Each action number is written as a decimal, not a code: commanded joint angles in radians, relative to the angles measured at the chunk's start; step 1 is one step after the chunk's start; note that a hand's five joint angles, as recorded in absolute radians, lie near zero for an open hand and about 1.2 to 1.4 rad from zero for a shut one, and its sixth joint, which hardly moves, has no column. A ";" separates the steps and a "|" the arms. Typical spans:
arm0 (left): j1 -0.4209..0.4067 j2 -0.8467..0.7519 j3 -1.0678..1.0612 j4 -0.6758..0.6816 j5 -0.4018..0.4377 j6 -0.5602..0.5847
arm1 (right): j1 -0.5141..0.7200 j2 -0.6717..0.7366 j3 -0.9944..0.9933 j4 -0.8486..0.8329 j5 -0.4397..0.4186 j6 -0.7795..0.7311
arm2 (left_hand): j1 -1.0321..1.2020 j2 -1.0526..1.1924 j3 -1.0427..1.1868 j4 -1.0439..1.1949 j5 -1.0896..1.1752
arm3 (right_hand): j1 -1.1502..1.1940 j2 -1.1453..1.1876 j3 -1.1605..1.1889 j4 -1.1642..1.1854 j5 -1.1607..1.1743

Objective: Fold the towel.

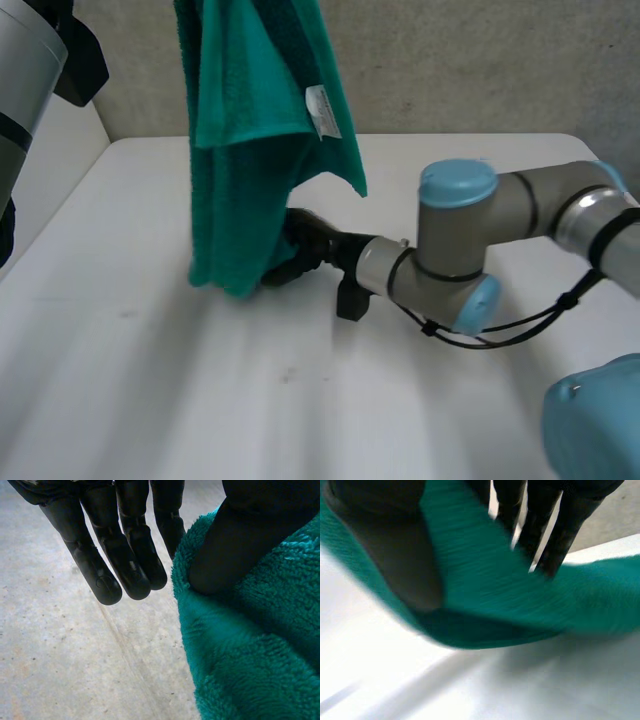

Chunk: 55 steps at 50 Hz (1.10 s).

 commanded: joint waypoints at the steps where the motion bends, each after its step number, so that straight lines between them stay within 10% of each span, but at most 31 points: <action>1: 0.016 -0.008 0.006 0.007 -0.029 0.001 | -0.035 -0.067 -0.037 -0.054 0.460 -0.136 | 0.277 0.200 0.205 0.201 0.258 | 0.622 0.555 0.574 0.570 0.592; 13: 0.194 -0.188 -0.112 0.001 -0.032 -0.001 | -0.149 -0.550 0.235 -0.052 0.438 -0.770 | 0.277 0.200 0.205 0.201 0.258 | 0.622 0.555 0.574 0.570 0.592; 28: 0.205 -0.489 -0.351 0.001 -0.044 0.012 | -0.034 -0.591 0.613 0.066 0.447 -0.931 | 0.277 0.200 0.205 0.201 0.258 | 0.622 0.555 0.574 0.570 0.592; 33: 0.208 -0.473 -0.356 -0.015 -0.056 0.025 | -0.030 -0.506 0.630 0.071 0.497 -0.948 | -0.484 -0.561 -0.557 -0.560 -0.503 | 0.622 0.555 0.574 0.570 0.592; 46: 0.027 -0.251 -0.391 -0.110 -0.069 0.114 | -0.034 -0.546 0.656 0.049 0.531 -0.939 | -0.762 -0.839 -0.834 -0.837 -0.781 | 0.622 0.555 0.574 0.570 0.592; 55: -0.195 -0.323 -0.391 -0.104 -0.229 0.004 | -0.035 -0.555 0.699 0.018 0.534 -0.939 | -0.735 -0.812 -0.808 -0.811 -0.754 | 0.622 0.555 0.574 0.570 0.592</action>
